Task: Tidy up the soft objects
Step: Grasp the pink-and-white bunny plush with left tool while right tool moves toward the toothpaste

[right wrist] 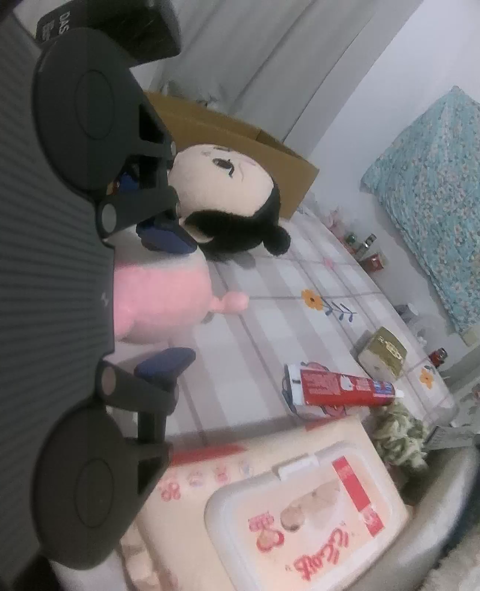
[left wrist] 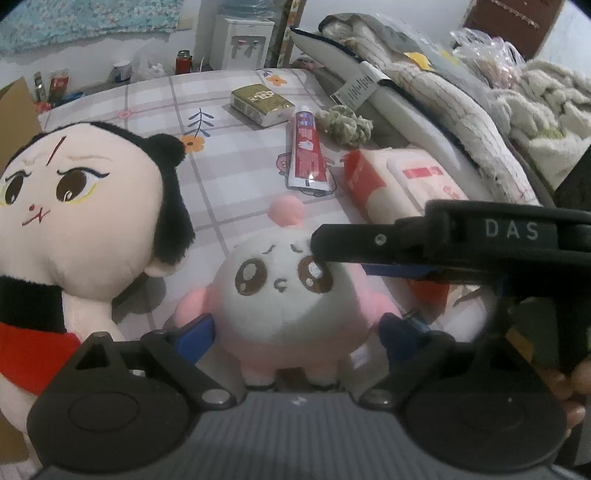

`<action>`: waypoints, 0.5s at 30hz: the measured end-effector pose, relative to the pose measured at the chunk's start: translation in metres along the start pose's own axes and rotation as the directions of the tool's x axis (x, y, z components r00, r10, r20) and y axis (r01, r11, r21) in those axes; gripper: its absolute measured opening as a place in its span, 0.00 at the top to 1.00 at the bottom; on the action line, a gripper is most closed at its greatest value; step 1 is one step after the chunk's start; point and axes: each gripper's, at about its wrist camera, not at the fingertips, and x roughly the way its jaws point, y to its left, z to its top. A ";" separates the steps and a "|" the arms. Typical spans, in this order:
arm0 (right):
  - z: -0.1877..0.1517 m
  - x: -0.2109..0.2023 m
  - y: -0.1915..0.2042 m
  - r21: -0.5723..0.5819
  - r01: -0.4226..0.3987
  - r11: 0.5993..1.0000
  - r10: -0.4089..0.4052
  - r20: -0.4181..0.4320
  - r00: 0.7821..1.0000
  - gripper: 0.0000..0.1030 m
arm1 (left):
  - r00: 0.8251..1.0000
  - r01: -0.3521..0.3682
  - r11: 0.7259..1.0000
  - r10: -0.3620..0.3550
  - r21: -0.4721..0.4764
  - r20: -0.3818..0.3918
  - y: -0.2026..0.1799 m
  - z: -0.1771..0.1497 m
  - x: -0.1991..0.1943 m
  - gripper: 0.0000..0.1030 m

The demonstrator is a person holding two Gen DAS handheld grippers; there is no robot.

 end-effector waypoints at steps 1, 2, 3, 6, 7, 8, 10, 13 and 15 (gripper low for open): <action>0.001 0.002 -0.003 0.023 -0.021 1.000 0.022 -0.009 1.000 0.49 | 1.000 0.009 1.000 -0.009 -0.012 -0.001 0.002 -0.001 -0.001 0.07; 0.002 0.004 -0.008 0.055 -0.051 0.997 0.053 -0.026 0.998 0.50 | 1.000 0.016 1.000 -0.016 -0.025 0.000 0.004 -0.002 -0.002 0.07; 0.002 0.007 -0.011 0.085 -0.073 0.994 0.077 -0.040 0.996 0.50 | 1.000 0.019 0.999 -0.019 -0.030 0.006 0.004 -0.003 -0.003 0.07; 0.000 0.009 -0.017 0.120 -0.106 0.987 0.114 -0.061 0.992 0.50 | 1.000 0.015 0.999 -0.014 -0.040 0.016 0.005 -0.007 -0.007 0.07; -0.001 0.010 -0.018 0.126 -0.113 0.985 0.123 -0.069 0.990 0.50 | 1.000 0.013 0.999 -0.012 -0.045 0.019 0.005 -0.009 -0.009 0.07; -0.002 0.011 -0.019 0.136 -0.123 0.983 0.135 -0.079 0.988 0.50 | 1.000 0.010 0.999 -0.009 -0.049 0.020 0.006 -0.010 -0.010 0.07; -0.005 0.012 -0.022 0.162 -0.142 0.976 0.159 -0.097 0.982 0.50 | 1.000 0.008 0.998 -0.007 -0.061 0.022 0.007 -0.013 -0.015 0.07; -0.009 0.015 -0.022 0.174 -0.164 0.971 0.186 -0.125 0.975 0.50 | 1.000 0.013 0.996 -0.011 -0.084 0.021 0.008 -0.022 -0.024 0.07; -0.010 0.016 -0.021 0.169 -0.175 0.970 0.199 -0.140 0.970 0.49 | 1.000 0.019 0.996 -0.017 -0.081 0.024 0.008 -0.030 -0.030 0.07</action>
